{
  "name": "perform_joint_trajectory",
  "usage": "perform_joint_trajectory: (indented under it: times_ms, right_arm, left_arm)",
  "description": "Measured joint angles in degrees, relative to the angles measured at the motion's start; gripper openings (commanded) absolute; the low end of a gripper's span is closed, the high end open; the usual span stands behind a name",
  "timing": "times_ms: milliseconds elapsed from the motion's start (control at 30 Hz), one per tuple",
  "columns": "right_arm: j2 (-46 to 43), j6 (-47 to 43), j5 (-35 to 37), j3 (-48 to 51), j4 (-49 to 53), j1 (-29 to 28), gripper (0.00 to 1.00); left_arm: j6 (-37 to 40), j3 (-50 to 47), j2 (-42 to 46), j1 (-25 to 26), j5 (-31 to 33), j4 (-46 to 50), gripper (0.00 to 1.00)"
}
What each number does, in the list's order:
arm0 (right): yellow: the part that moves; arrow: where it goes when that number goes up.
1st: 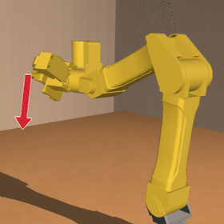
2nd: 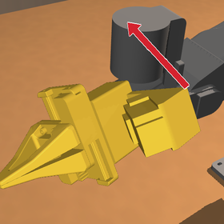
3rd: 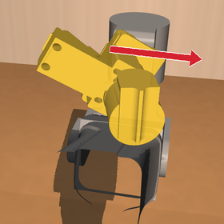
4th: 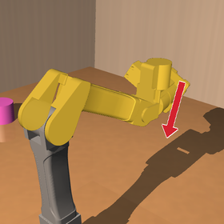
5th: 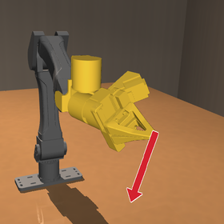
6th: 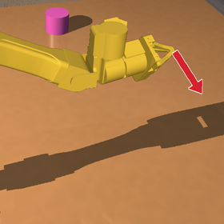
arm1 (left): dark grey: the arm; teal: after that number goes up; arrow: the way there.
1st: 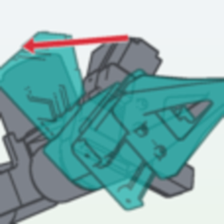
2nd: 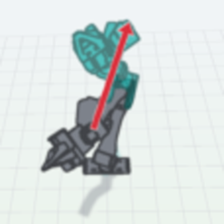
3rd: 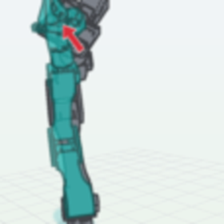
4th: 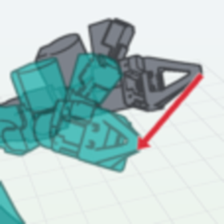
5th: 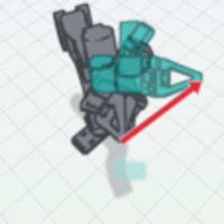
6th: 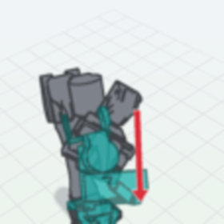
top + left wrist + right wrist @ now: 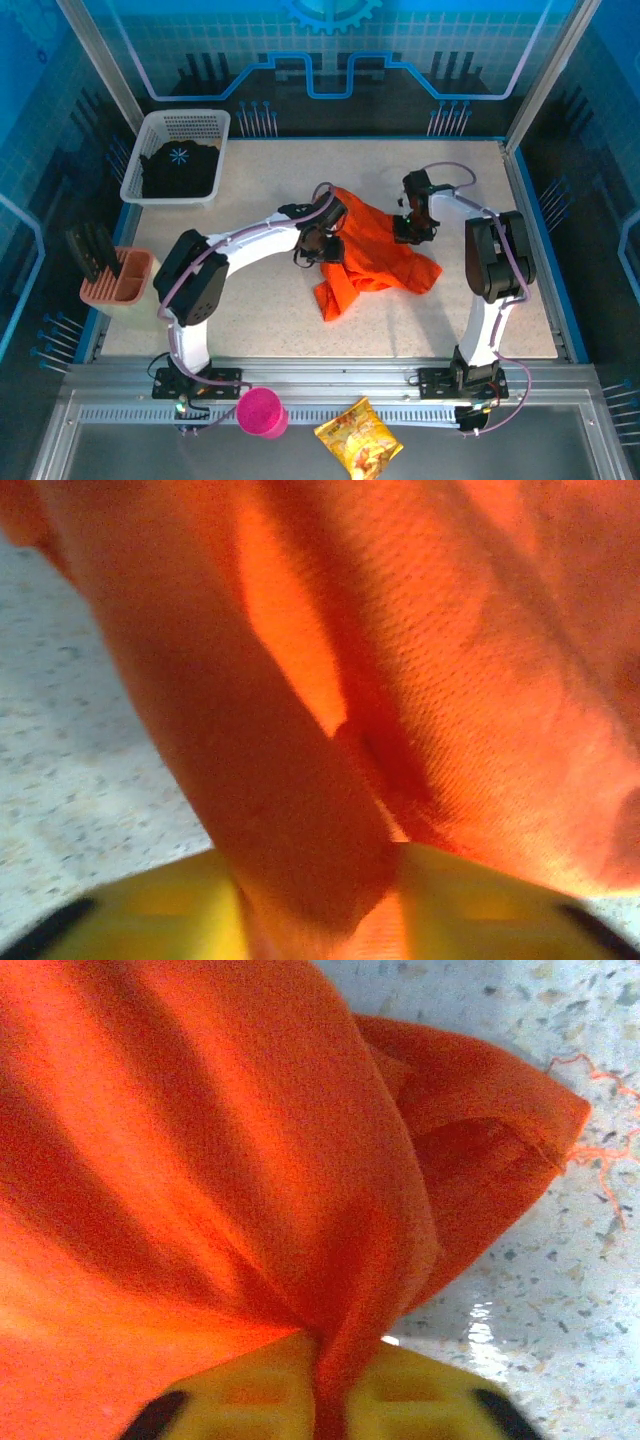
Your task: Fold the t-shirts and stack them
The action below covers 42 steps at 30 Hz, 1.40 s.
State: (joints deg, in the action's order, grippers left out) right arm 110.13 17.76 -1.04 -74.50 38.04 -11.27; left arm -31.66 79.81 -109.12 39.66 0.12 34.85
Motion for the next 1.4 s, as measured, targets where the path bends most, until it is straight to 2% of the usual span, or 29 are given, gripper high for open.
perform_joint_trajectory:
  times_ms: [167, 333, 467, 600, 767, 800, 867, 900, 967, 1000, 1033, 1067, 1200, 1333, 1400]
  right_arm:
    - [-4.1, -0.5, 2.1, -3.0, 3.1, -0.4, 0.00]
    - [-14.5, -3.0, 7.6, -9.2, 6.1, -0.4, 0.00]
    - [-19.1, -5.2, 10.8, -14.5, 6.6, 0.5, 0.00]
    - [-15.7, -6.7, 13.1, -19.2, 7.0, 2.8, 0.00]
    - [-3.8, -7.4, 15.9, -23.9, 7.4, 3.8, 0.00]
    - [-1.2, -7.4, 16.2, -25.2, 7.4, 3.8, 0.00]
    - [3.4, -7.3, 16.7, -28.2, 7.5, 3.8, 0.00]
    - [5.7, -7.3, 17.6, -30.0, 7.5, 3.8, 0.07]
    - [9.1, -7.1, 19.2, -33.3, 7.6, 4.4, 0.31]
    - [10.4, -7.1, 19.7, -34.8, 7.8, 5.0, 0.43]
    - [11.0, -7.2, 20.1, -35.5, 7.8, 5.4, 0.49]
    - [11.1, -7.1, 20.3, -35.8, 7.8, 5.8, 0.55]
    - [8.5, -7.2, 20.3, -33.1, 7.3, 6.0, 0.63]
    - [1.1, -6.9, 19.0, -24.1, 7.0, 5.3, 0.64]
    - [-3.4, -6.4, 18.2, -18.9, 6.7, 4.9, 0.62]
  left_arm:
    - [0.7, 4.6, -2.6, 0.0, 2.0, 1.4, 0.00]
    - [3.4, 7.6, -0.7, -0.4, 9.1, 5.7, 0.00]
    - [5.3, 7.9, 3.0, -2.1, 15.2, 10.2, 0.00]
    - [6.8, 8.8, 5.1, -5.0, 20.3, 12.9, 0.00]
    - [9.0, 9.4, 4.3, -8.1, 23.0, 12.0, 0.00]
    - [9.5, 9.7, 3.7, -8.7, 23.2, 11.5, 0.06]
    - [10.8, 10.8, 1.7, -9.6, 23.6, 9.9, 0.25]
    - [11.3, 11.4, 0.7, -9.9, 24.4, 9.6, 0.41]
    - [11.3, 11.7, -0.8, -10.7, 25.6, 9.7, 0.72]
    - [11.2, 11.7, -1.2, -11.1, 25.9, 9.9, 0.81]
    - [11.2, 11.7, -1.4, -11.3, 26.2, 9.9, 0.86]
    - [11.1, 11.6, -1.4, -11.5, 26.6, 9.9, 0.90]
    - [10.6, 11.1, 0.4, -10.5, 27.1, 9.8, 0.94]
    - [10.4, 9.7, 4.2, -7.9, 26.9, 10.4, 0.95]
    - [9.4, 9.6, 5.2, -6.8, 25.6, 11.2, 0.90]
